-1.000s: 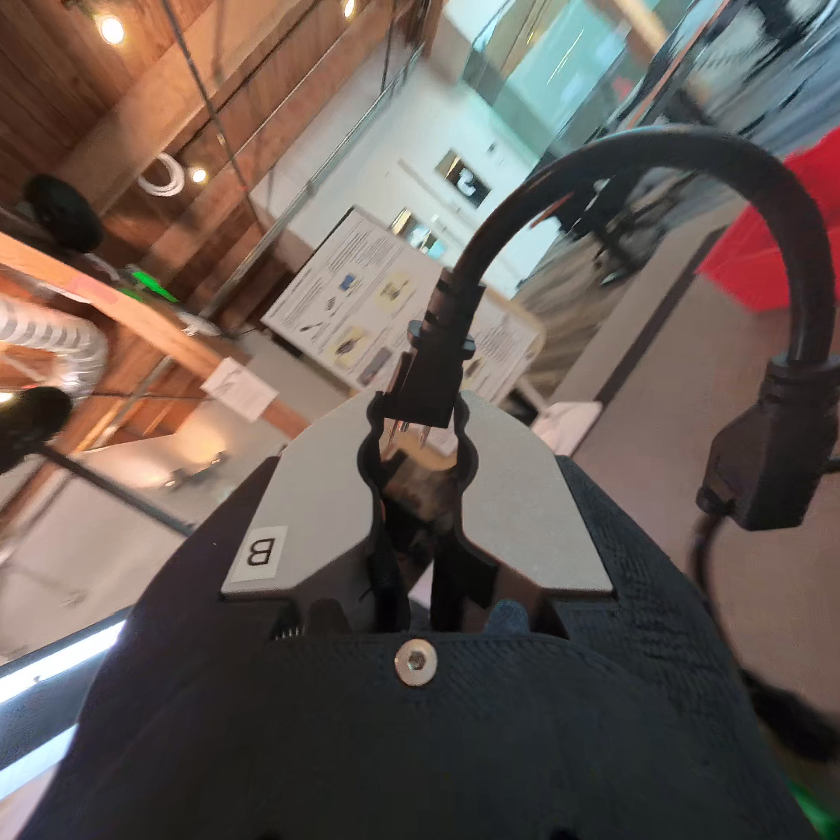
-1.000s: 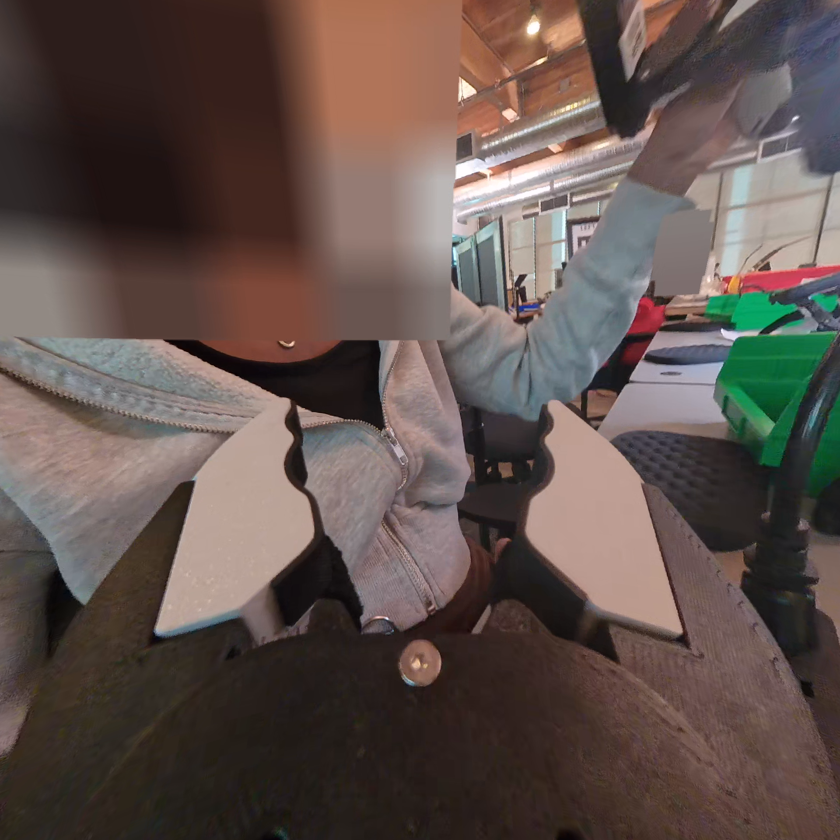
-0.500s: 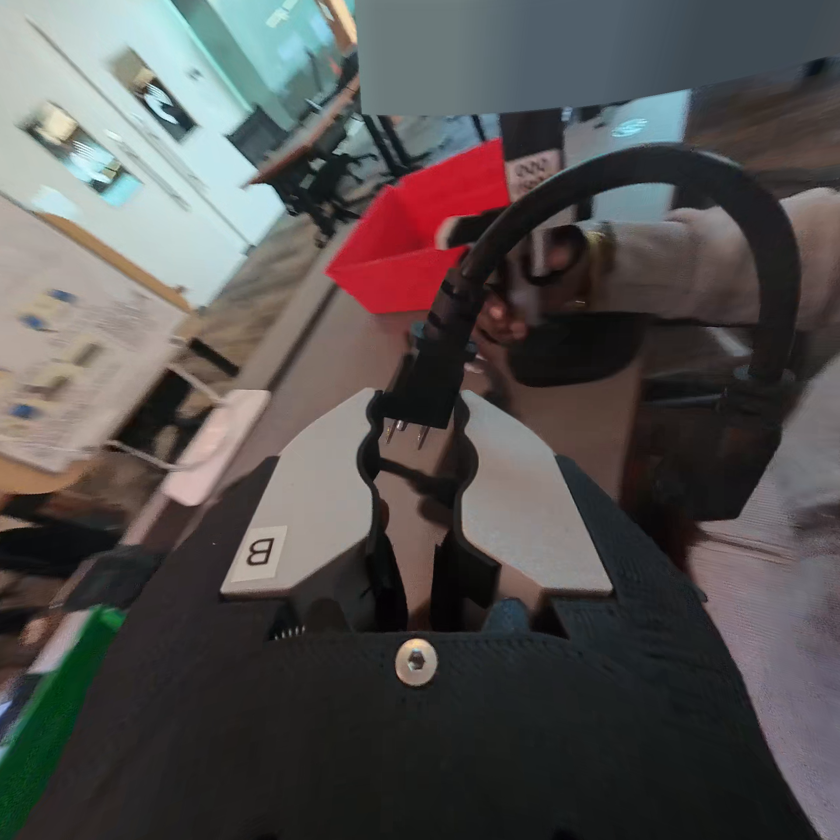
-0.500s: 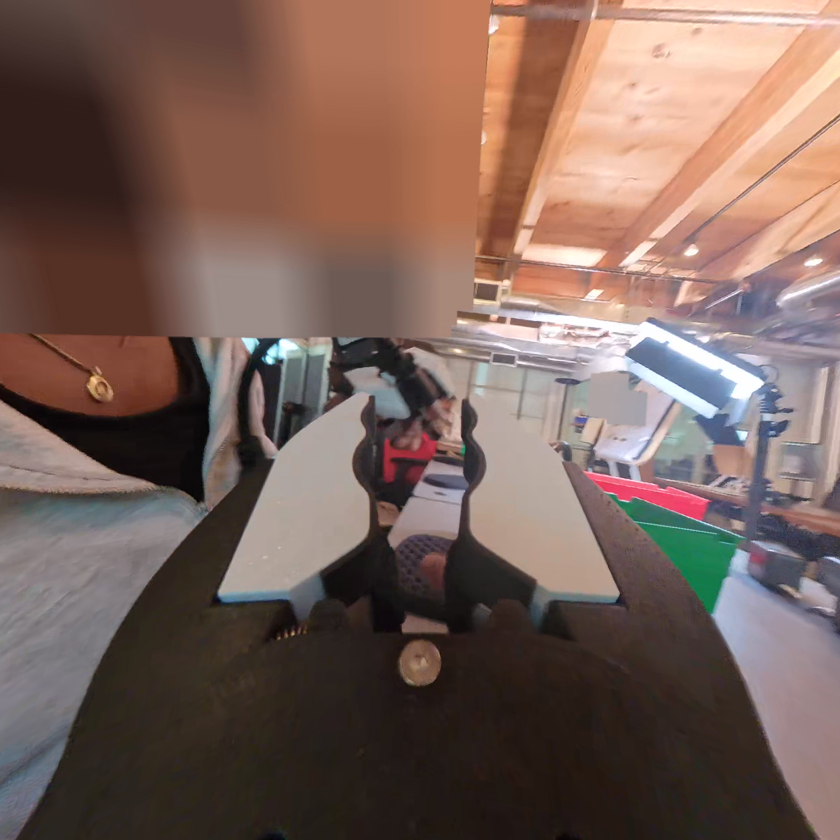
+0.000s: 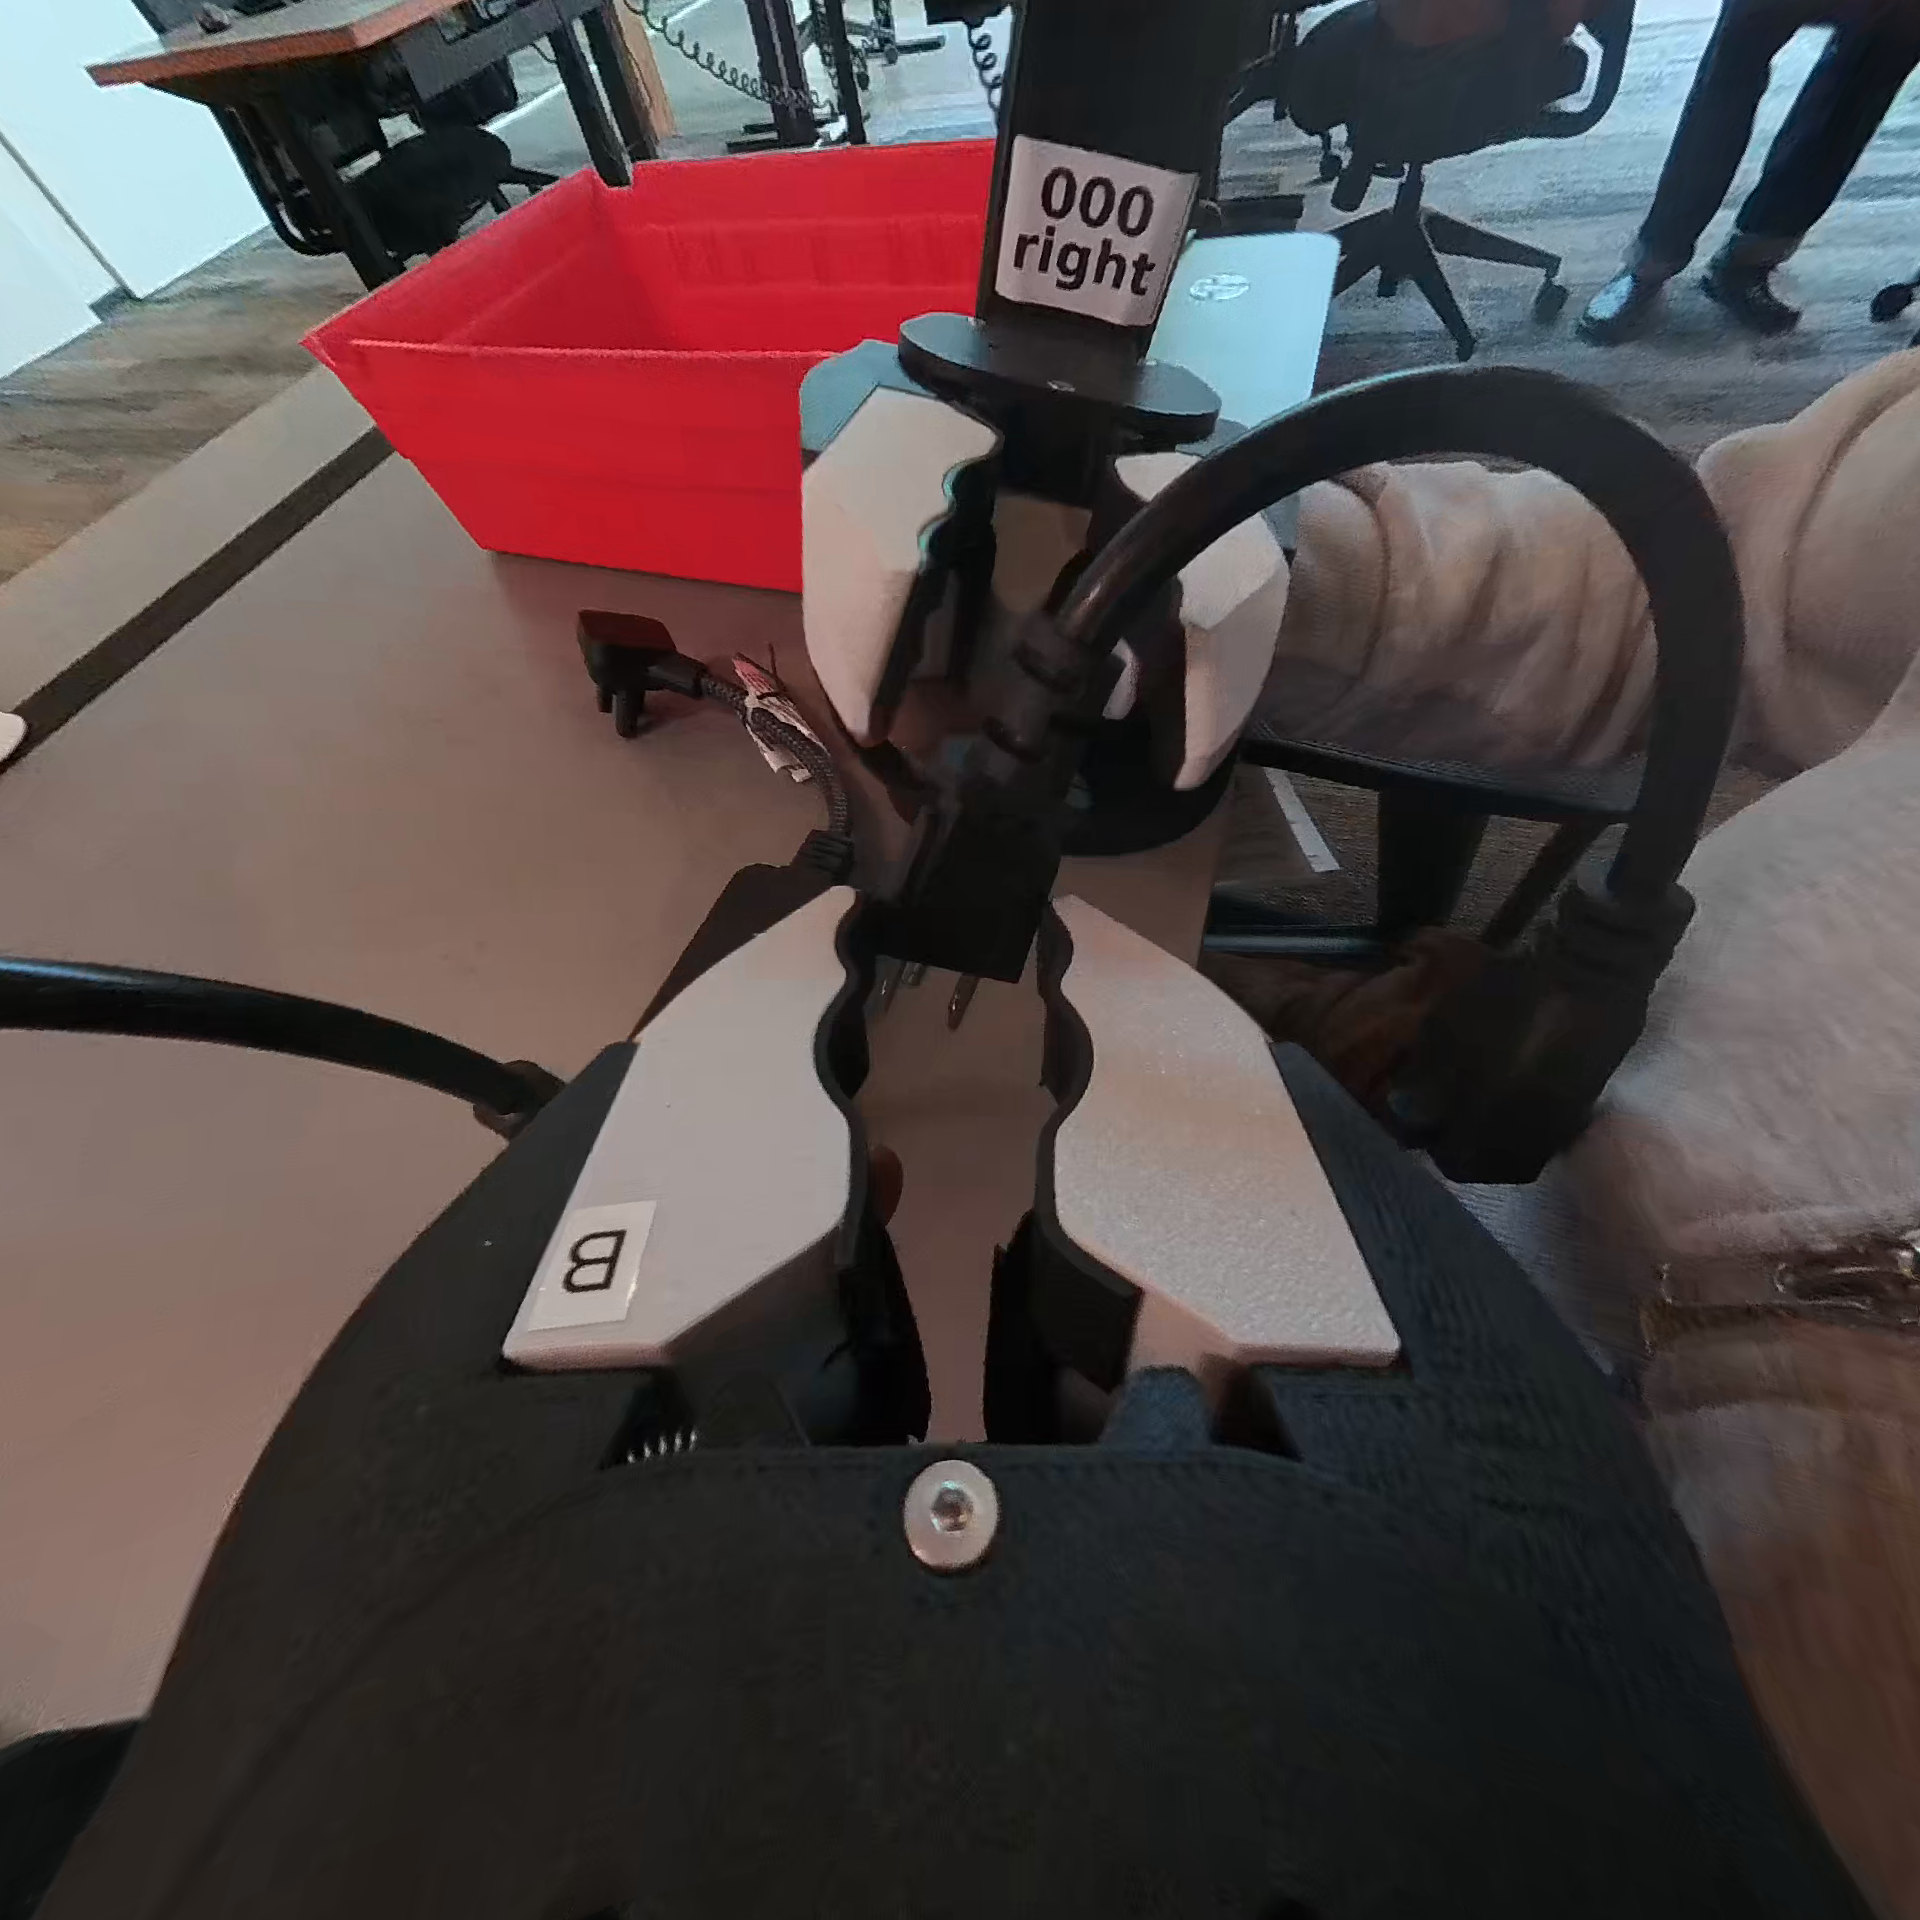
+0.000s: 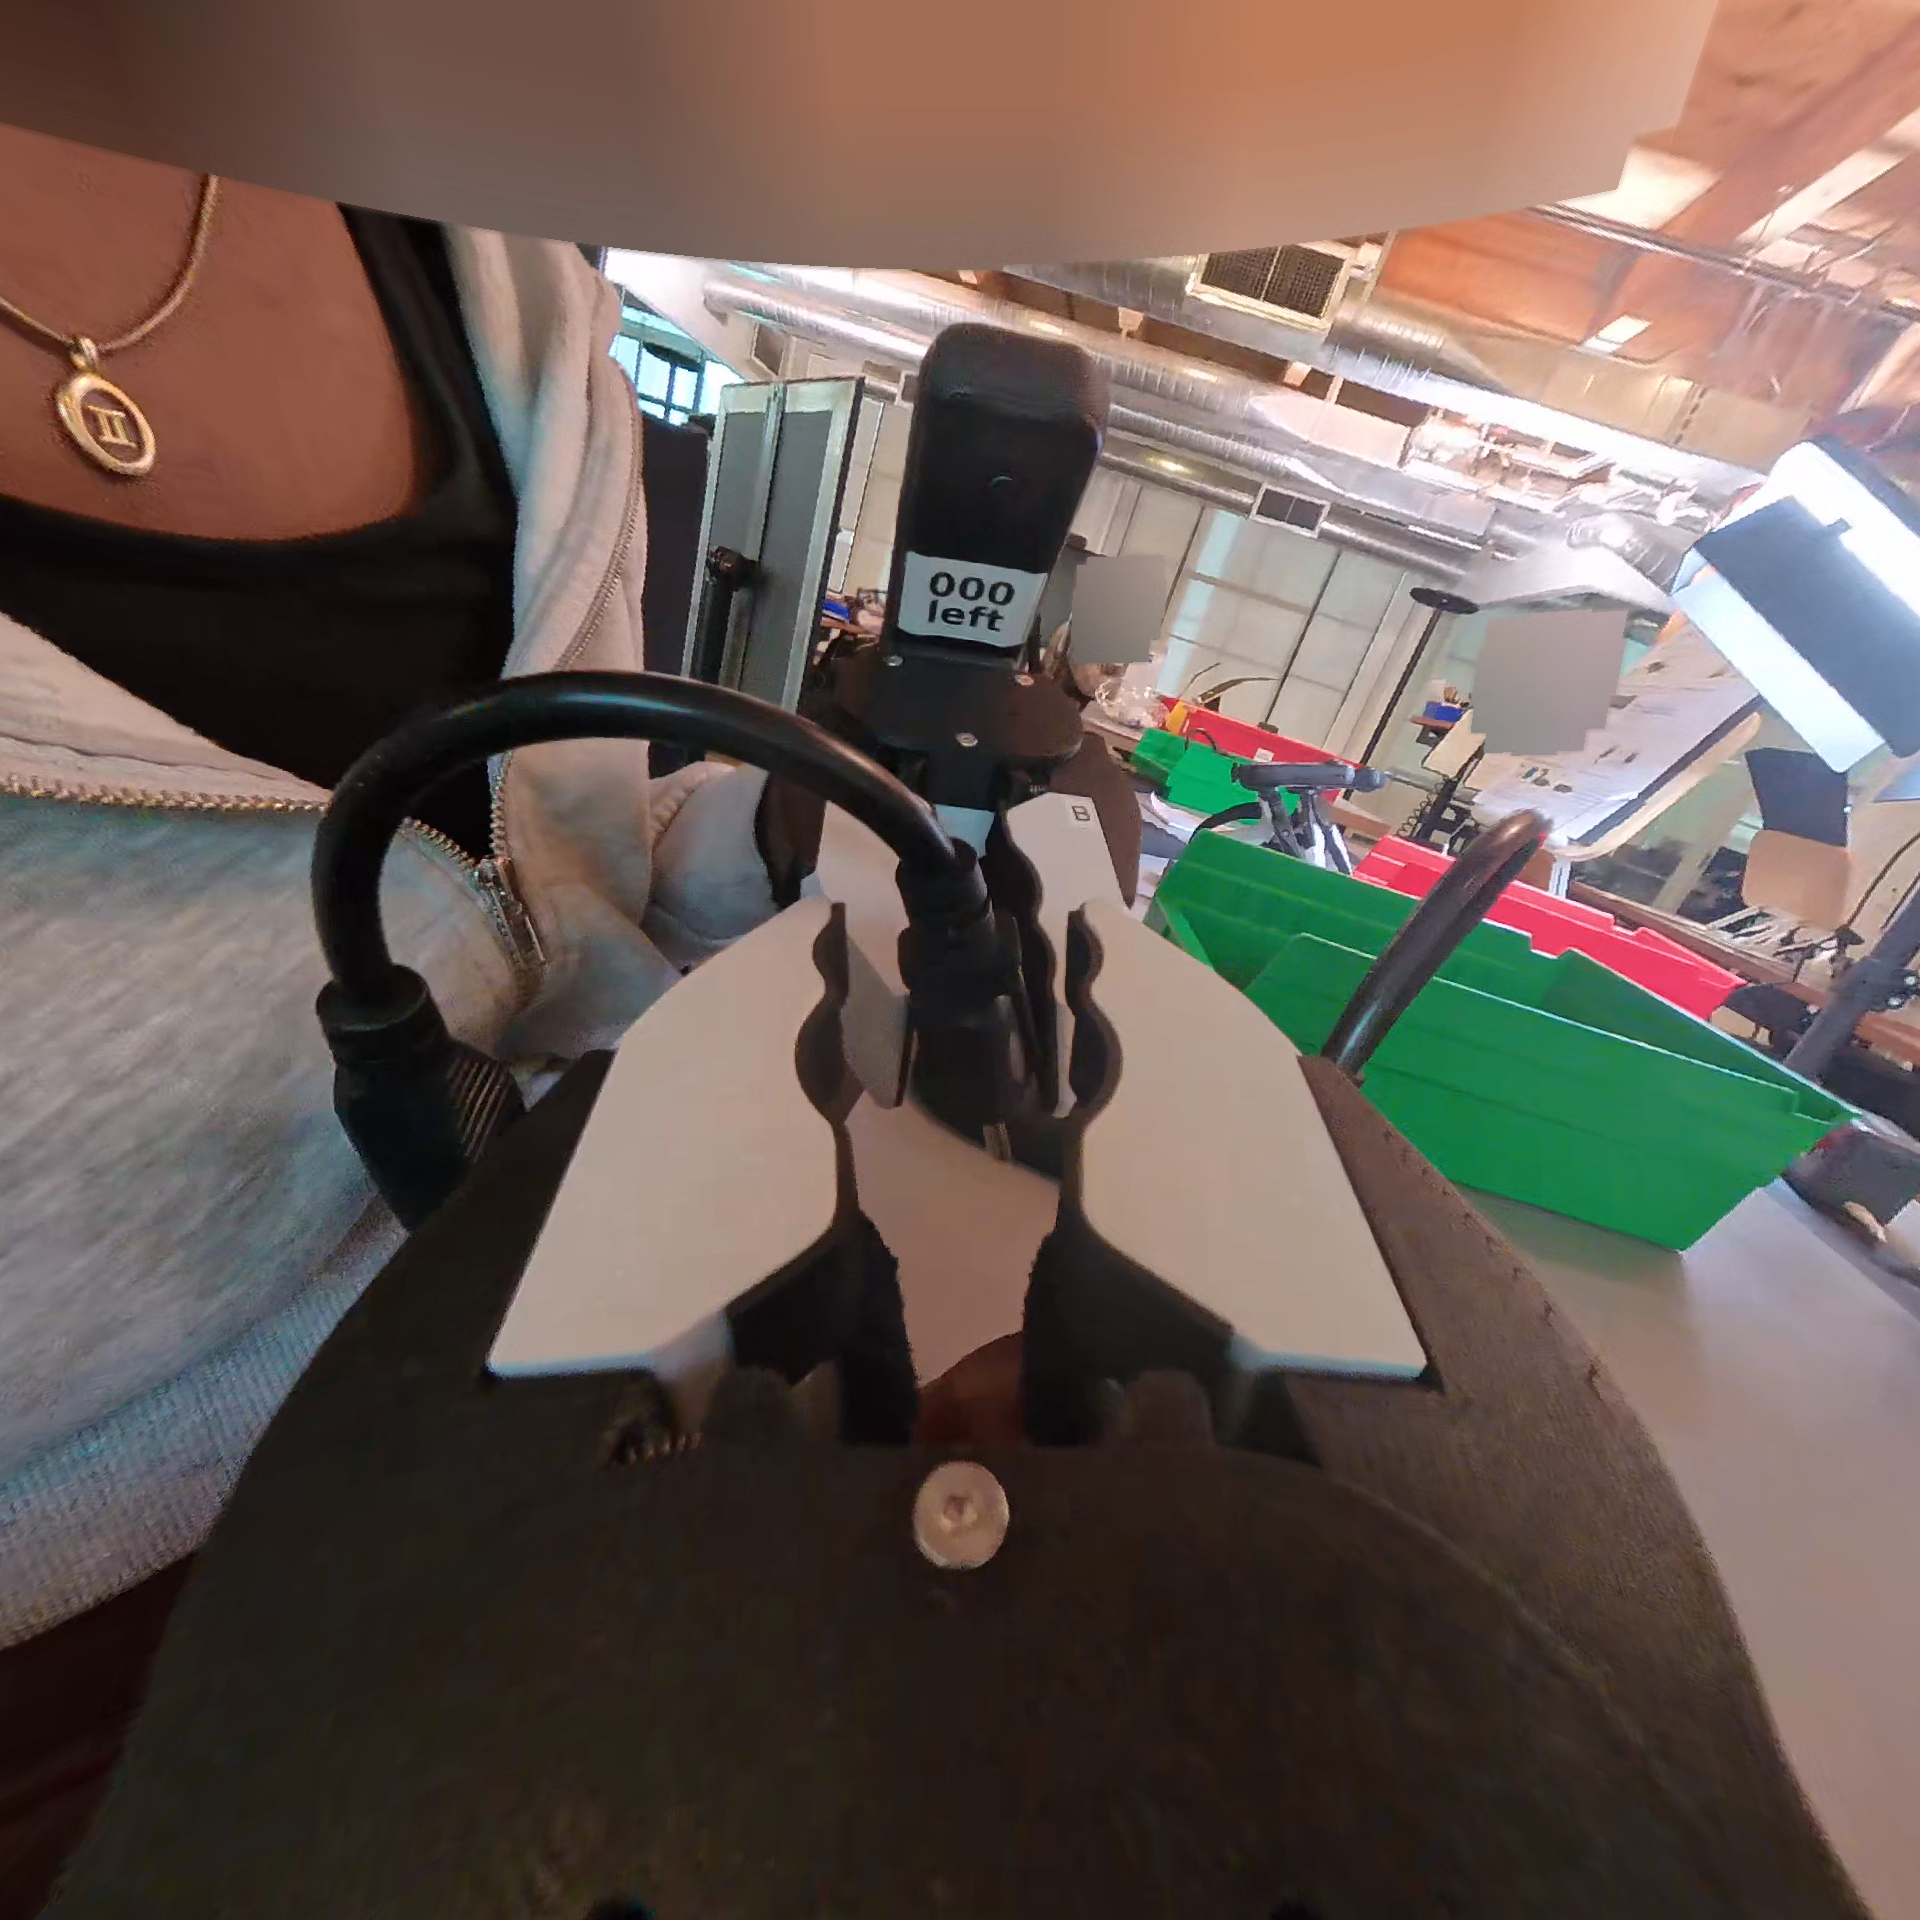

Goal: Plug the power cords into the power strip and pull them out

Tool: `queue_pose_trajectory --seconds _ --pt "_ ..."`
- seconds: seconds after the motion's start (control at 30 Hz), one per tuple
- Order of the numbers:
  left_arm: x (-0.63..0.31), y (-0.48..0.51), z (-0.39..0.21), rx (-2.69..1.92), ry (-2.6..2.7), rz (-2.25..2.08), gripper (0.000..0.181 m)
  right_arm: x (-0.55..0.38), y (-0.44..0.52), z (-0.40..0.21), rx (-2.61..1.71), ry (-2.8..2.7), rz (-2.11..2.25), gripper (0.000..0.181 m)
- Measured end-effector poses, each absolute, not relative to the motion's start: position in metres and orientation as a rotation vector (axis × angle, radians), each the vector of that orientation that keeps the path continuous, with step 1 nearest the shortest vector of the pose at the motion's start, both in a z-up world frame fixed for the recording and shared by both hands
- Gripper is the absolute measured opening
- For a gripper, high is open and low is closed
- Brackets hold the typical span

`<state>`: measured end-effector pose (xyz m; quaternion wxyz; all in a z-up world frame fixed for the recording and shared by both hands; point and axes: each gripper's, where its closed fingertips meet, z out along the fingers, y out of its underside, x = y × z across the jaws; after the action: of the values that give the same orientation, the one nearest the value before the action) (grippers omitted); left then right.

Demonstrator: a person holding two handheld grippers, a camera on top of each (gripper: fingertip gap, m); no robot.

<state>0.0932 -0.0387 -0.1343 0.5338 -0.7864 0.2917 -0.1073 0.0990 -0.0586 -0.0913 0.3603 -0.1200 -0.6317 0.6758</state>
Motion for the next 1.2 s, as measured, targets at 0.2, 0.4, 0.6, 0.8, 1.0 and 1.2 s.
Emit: queue_pose_trajectory --seconds 0.2,0.4,0.6,0.8,1.0,1.2 --pt "0.102 -0.039 -0.138 -1.861 0.692 -0.341 0.029 0.096 -0.061 -0.102 -0.335 -1.700 1.720 0.031" --pt "0.103 -0.036 -0.137 -1.827 0.655 -0.381 0.029 0.096 -0.059 -0.103 -0.416 -1.757 1.756 0.024" --pt "0.068 -0.040 -0.130 -1.815 0.568 -0.337 0.034 0.088 -0.035 -0.090 -0.576 -1.617 1.853 0.024" --pt "0.012 -0.047 -0.154 -1.947 0.681 -0.041 0.051 0.070 -0.021 -0.105 -0.751 -1.635 1.768 0.023" --pt "0.004 -0.028 -0.170 -2.036 0.898 -0.148 0.067 0.062 -0.010 -0.105 -0.860 -1.584 1.796 0.023" --pt "-0.002 -0.005 -0.200 -2.098 1.109 -0.206 0.065 0.050 0.003 -0.111 -1.011 -1.544 1.801 0.023"
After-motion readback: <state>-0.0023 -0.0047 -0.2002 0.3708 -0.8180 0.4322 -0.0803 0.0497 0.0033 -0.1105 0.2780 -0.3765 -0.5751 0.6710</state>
